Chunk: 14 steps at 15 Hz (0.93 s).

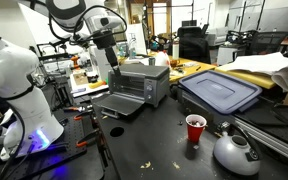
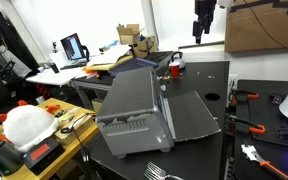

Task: Close the oven door on the table

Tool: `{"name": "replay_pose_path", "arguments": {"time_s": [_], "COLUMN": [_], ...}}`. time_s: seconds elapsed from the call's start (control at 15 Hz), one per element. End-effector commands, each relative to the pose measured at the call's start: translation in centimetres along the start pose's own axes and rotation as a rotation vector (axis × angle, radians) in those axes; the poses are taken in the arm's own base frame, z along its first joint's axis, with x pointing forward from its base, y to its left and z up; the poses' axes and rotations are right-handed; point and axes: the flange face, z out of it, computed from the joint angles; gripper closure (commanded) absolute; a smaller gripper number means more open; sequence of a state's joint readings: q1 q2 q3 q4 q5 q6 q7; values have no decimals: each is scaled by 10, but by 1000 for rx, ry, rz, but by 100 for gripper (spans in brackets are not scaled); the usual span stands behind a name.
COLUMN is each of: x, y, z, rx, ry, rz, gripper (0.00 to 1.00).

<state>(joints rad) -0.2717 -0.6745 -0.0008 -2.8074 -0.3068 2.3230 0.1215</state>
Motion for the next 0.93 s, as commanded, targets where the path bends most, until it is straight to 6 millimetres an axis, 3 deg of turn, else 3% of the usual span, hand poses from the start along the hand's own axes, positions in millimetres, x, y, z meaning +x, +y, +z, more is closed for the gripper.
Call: {"name": "replay_pose_path", "arguments": {"time_s": [0.0, 0.13, 0.4, 0.87], "x": [4, 9, 19, 22], "y": [2, 5, 12, 44], "z": [2, 9, 39, 101], "rx": [1, 23, 86, 263], "ry": [-4, -30, -107, -263], "rz": [-1, 10, 53, 204], "gripper": [0, 0, 0, 0]}}
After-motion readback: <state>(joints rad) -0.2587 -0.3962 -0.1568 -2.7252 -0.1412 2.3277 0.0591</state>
